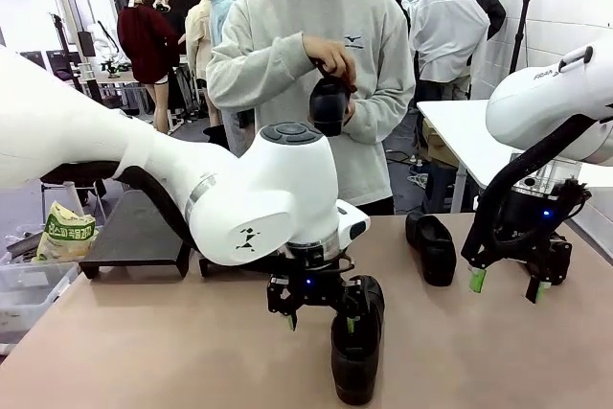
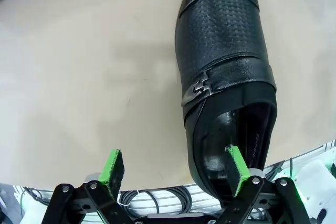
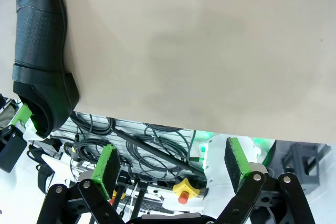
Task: Organize the shoes by placing them on the stand.
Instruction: Place the Shoe from the middle of the table onto the Shoes Stand.
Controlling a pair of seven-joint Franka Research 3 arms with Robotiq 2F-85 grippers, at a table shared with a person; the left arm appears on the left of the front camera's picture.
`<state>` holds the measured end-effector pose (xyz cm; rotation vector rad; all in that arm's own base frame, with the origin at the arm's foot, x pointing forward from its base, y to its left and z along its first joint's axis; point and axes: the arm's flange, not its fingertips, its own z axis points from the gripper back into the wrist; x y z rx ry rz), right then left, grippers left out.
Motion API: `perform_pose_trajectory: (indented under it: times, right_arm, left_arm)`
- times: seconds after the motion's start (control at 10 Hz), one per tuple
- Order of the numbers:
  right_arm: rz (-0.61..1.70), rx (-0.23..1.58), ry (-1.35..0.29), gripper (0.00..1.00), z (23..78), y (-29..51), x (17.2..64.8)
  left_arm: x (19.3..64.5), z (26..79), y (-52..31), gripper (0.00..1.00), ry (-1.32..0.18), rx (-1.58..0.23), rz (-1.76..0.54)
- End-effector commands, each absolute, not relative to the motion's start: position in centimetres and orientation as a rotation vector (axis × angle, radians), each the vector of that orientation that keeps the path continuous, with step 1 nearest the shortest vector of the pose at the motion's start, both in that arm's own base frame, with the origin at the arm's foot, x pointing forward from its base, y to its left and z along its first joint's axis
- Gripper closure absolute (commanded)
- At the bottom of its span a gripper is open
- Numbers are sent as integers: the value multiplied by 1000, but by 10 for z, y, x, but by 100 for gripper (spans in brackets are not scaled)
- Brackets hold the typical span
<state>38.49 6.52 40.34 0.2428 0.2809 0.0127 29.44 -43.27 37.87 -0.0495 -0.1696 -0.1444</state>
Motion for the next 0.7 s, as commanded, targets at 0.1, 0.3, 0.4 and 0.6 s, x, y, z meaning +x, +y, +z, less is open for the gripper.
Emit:
perform_pose_trajectory:
  times: [0.1, 0.3, 0.4, 0.6]
  right_arm:
    - [25, 221, 288, 0, 405, 63, 386]
    - [25, 221, 288, 0, 405, 63, 386]
    - [25, 221, 288, 0, 405, 63, 386]
    - [25, 221, 288, 0, 405, 63, 386]
  left_arm:
    - [300, 359, -449, 0, -152, -27, -107]
    - [299, 353, -449, 0, -111, -87, -133]
    - [297, 356, -450, 16, -126, -70, -155]
    - [301, 357, -449, 50, -88, -106, -153]
